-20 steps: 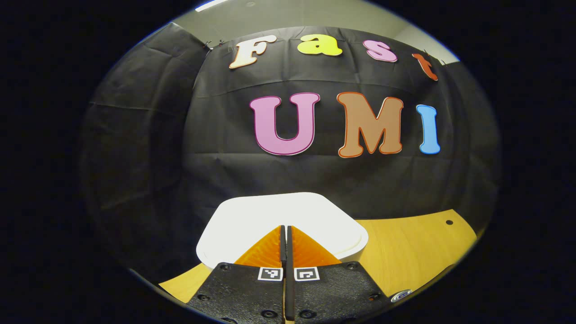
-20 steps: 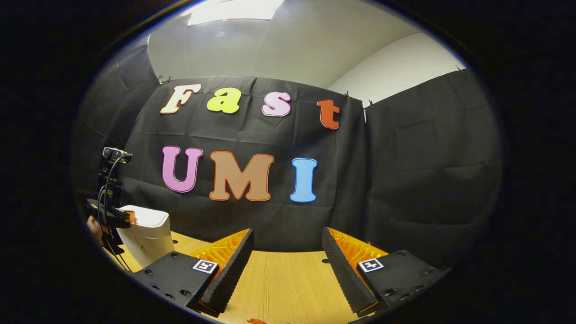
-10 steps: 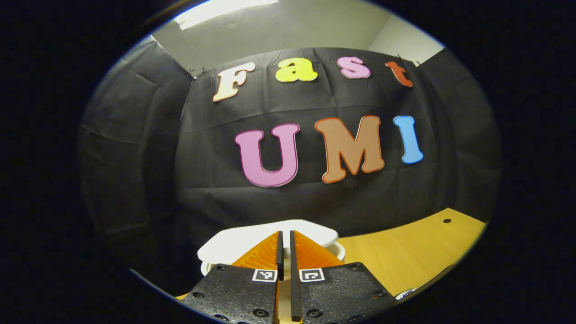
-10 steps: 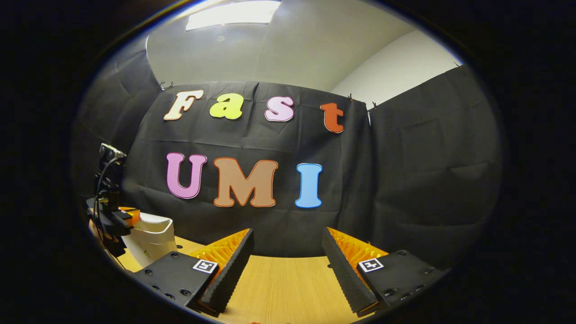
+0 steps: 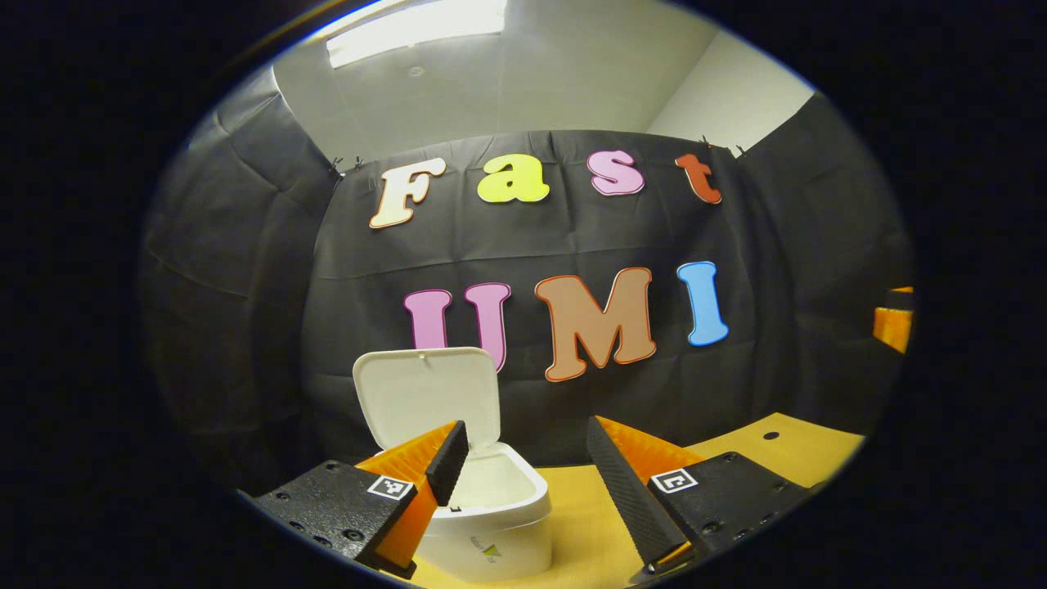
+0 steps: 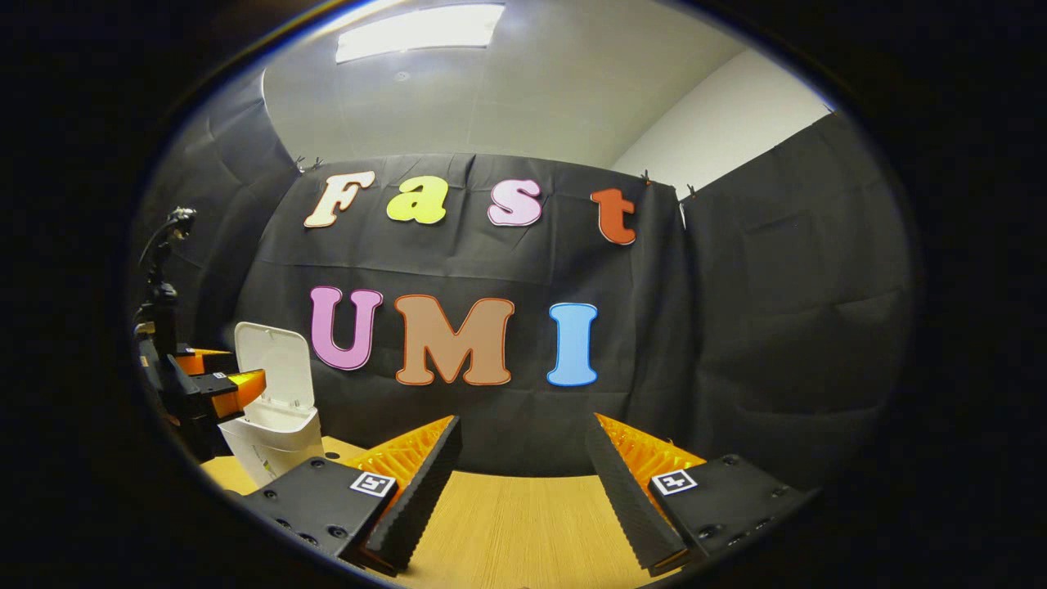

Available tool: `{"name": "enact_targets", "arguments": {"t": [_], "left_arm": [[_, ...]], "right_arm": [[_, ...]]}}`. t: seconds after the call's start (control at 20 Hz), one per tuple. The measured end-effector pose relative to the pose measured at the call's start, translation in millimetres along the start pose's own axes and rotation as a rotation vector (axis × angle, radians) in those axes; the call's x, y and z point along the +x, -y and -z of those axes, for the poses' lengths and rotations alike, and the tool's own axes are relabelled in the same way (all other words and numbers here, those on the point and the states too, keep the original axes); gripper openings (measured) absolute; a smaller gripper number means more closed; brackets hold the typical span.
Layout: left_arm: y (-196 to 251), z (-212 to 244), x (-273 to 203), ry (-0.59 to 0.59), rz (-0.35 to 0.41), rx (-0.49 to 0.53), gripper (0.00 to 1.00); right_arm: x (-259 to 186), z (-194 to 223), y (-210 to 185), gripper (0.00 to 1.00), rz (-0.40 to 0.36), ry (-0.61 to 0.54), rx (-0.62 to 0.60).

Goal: Press the lid of the desktop garbage bin to open it, pick up the crumpled paper on the desktop and throw it into the bin, then pick up the pop can on the desktop and drop it into the bin, and finally close the garbage bin lid.

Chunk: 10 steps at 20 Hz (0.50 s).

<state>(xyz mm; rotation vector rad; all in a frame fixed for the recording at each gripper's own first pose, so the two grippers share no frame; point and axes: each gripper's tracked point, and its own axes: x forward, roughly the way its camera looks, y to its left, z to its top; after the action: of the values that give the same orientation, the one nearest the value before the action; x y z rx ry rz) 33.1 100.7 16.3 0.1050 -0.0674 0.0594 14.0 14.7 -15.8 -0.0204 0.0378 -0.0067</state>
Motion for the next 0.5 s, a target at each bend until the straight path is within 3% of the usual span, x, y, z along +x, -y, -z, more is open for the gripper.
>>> {"name": "enact_targets", "arguments": {"t": [0.05, 0.3, 0.5], "left_arm": [[5.5, -2.1, -5.9, 0.003, 0.004, -0.012, 0.92], [25.1, -17.6, -30.8, 0.026, 0.013, -0.067, 0.92], [28.6, -21.1, -40.5, 0.03, 0.013, -0.067, 0.92]], "right_arm": [[3.0, 5.2, 0.2, 0.97, -0.007, -0.016, 0.005], [17.9, 52.2, -6.4, 0.98, -0.058, -0.164, 0.005], [20.9, 118.6, -17.7, 0.98, -0.109, -0.346, -0.05]]}}
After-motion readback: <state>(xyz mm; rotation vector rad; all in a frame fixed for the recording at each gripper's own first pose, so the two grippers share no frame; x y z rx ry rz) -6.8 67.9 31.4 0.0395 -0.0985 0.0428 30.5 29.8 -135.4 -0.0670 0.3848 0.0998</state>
